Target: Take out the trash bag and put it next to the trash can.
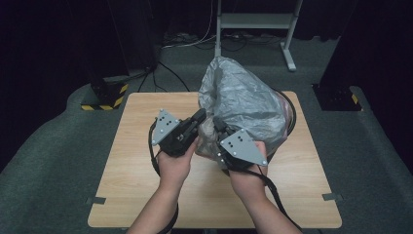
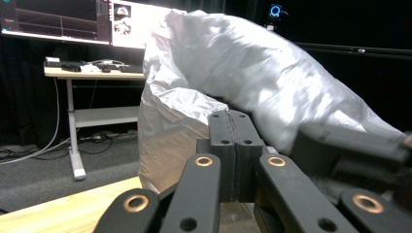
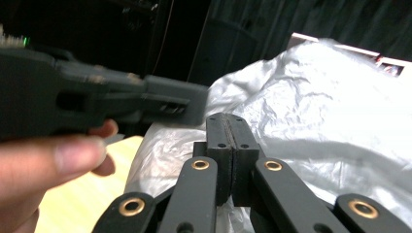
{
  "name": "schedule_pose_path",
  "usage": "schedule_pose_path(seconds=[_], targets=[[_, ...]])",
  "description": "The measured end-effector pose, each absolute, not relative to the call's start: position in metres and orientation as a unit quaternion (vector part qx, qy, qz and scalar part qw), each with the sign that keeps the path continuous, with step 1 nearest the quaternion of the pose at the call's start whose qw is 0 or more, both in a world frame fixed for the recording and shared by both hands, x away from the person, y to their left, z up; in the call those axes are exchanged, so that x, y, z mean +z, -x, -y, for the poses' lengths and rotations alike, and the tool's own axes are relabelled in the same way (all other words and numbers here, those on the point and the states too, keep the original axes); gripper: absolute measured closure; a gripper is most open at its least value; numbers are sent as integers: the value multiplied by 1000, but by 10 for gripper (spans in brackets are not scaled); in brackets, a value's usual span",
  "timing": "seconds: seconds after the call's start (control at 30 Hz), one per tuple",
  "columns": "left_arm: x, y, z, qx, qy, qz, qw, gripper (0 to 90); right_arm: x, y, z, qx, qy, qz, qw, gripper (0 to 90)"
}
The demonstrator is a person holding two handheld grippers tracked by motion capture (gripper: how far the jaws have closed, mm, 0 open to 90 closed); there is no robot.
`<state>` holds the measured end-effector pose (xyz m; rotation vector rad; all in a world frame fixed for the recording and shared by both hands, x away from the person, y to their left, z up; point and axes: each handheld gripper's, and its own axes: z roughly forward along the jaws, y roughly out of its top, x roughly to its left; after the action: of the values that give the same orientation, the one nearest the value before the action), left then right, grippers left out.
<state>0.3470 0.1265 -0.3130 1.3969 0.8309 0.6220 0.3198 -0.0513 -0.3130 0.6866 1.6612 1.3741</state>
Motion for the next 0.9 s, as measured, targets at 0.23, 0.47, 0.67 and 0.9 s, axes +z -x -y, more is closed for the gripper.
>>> schedule_pose_path(seconds=[0.23, 0.47, 0.67, 0.9], targets=[[-315, -348, -126, 264, -624, -368, 637, 880, -330, -323, 41, 532, -272, -681, 424, 898], [-309, -348, -138, 254, -588, -395, 658, 464, -332, -324, 39, 533, -271, -682, 420, 896], [-314, -370, -134, 178, -604, -429, 648, 237, -332, -324, 39, 535, -270, -683, 419, 896], [-312, -375, -125, 149, -615, -408, 658, 541, -333, -323, 40, 537, -269, -682, 416, 895]])
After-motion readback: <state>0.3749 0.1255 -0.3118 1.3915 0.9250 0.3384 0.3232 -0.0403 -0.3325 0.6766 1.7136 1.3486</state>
